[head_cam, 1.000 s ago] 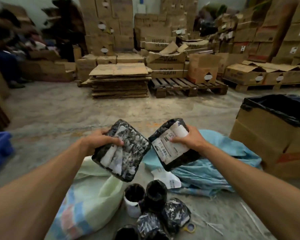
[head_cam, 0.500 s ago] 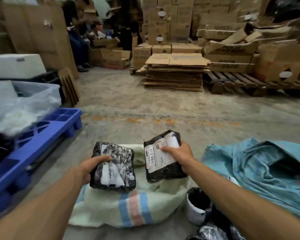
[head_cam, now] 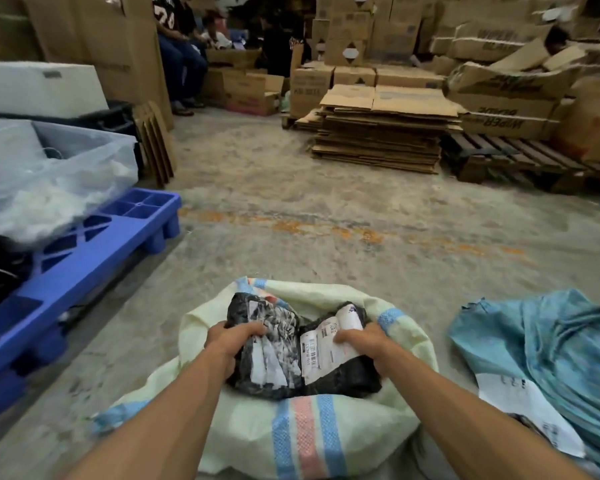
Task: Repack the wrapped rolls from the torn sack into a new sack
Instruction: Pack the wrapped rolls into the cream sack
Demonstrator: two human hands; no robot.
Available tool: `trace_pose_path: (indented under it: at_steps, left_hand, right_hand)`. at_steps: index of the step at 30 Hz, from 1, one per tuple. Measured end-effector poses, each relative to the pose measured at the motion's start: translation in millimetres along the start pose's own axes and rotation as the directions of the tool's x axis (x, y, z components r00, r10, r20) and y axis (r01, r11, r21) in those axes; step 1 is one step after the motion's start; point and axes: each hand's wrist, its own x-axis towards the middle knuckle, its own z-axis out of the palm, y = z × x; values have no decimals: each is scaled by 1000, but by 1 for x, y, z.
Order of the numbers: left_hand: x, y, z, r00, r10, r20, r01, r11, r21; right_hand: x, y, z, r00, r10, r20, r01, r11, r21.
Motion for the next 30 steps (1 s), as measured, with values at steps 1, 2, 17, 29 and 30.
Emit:
trace_pose_path:
  at_steps: [1, 2, 17, 29, 30]
  left_hand:
    - [7, -2, -2, 998, -40, 38, 40, 999, -6]
    - [12, -4, -4, 996, -73, 52, 73, 997, -5]
    - [29, -26, 5, 972, 176, -153, -72, 849, 523]
    - [36, -66, 2, 935, 247, -254, -15, 745, 667]
    - [34, -65, 3, 931, 262, -255, -26, 744, 668]
  right_hand:
    - [5, 1, -3, 1000, 1, 15, -1, 1000, -13]
    - [8, 2, -7, 999, -9, 31, 10, 1000, -21]
    - [45, 36, 8, 995, -58, -84, 75, 974, 215]
    - [22, 37, 17, 989, -38, -144, -16, 935, -354]
    - [19, 38, 19, 988, -56, -146, -11, 907, -421]
